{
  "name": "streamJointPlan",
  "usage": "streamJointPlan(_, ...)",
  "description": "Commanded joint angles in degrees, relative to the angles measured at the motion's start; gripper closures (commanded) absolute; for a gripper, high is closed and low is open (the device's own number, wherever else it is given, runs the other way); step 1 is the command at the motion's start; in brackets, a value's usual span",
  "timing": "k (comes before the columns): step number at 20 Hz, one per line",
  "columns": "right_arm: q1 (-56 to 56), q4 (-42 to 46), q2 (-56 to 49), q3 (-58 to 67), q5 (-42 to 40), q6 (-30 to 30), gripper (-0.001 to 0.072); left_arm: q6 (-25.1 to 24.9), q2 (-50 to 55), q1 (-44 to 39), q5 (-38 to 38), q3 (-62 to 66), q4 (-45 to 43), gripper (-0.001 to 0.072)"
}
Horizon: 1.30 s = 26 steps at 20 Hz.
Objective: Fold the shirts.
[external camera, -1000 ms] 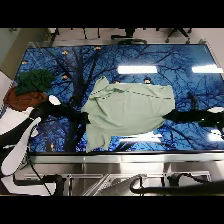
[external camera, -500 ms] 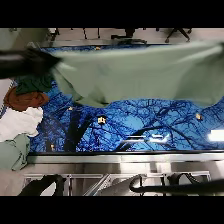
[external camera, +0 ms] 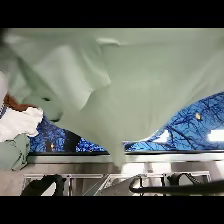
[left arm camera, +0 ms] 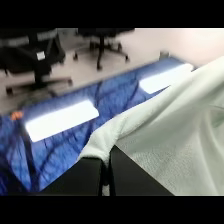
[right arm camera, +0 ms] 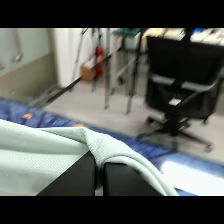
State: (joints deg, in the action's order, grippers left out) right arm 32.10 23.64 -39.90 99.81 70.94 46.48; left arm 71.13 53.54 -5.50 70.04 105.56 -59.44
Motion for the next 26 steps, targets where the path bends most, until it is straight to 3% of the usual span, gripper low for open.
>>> streamJointPlan(1,-2.32,-4.76,-9.4,-3.69,8.0,-0.15,0.0689,-0.2,7.72,0.04,0.57,-7.61,-0.31,0.0694)
streamJointPlan(3,-6.67,-1.05,-14.86,-9.4,6.08,-0.98,0.0689,-1.38,15.3,0.04,-0.5,-11.17,-0.33,0.0694)
streamJointPlan(7,-13.68,10.47,-26.8,-20.11,-8.7,-1.05,0.0689,-2.97,32.2,0.07,-5.81,-12.37,-0.37,0.0693)
streamJointPlan(11,-16.87,6.93,-39.82,-21.14,-17.64,-1.11,0.0689,-2.54,43.19,0.07,-16.11,-12.24,-0.11,0.0692)
streamJointPlan(14,-18.75,2.84,-42.73,-21.03,-24.92,-4.96,0.0687,-2.01,46.82,0.37,-14.91,-7.78,2.64,0.0689)
streamJointPlan(15,-18.6,2.84,-42.58,-20.46,-25.24,-4.92,0.0634,0.09,47.41,0.81,-12.39,-5.09,2.51,0.0688)
streamJointPlan(16,-17.75,2.89,-42.12,-19.69,-24.06,-4.92,0.0429,1.29,47.5,1.31,-9.46,-2.45,2.43,0.0687)
streamJointPlan(17,-16.48,2.89,-41.2,-19.28,-22.25,-4.9,0.0297,1.31,47.3,2.03,-6.45,-0.04,2.43,0.0576)
streamJointPlan(18,-14.75,2.86,-39.82,-19.15,-19.87,-4.83,0.0244,1.53,47.08,2.84,-2.97,2.23,2.4,0.0227)
streamJointPlan(19,-12.81,2.93,-38.4,-19.15,-17.94,-4.37,0.0161,3.32,46.64,4.2,0.61,4.17,2.38,0.0085)
streamJointPlan(20,-10.29,2.99,-36.83,-19.15,-15.54,-3.23,0.0128,5.03,46.18,5.46,3.87,5.64,2.38,0.0084)
streamJointPlan(23,-2.25,7.58,-33.03,-19.15,-8.44,1.53,0.0128,9.7,43.56,10.1,13.6,4.26,2.36,0.0084)
streamJointPlan(26,3.19,14.88,-32.65,-19.47,-1.79,5.46,0.0128,11.41,38.07,12.72,19.63,-10.97,1.51,0.0084)
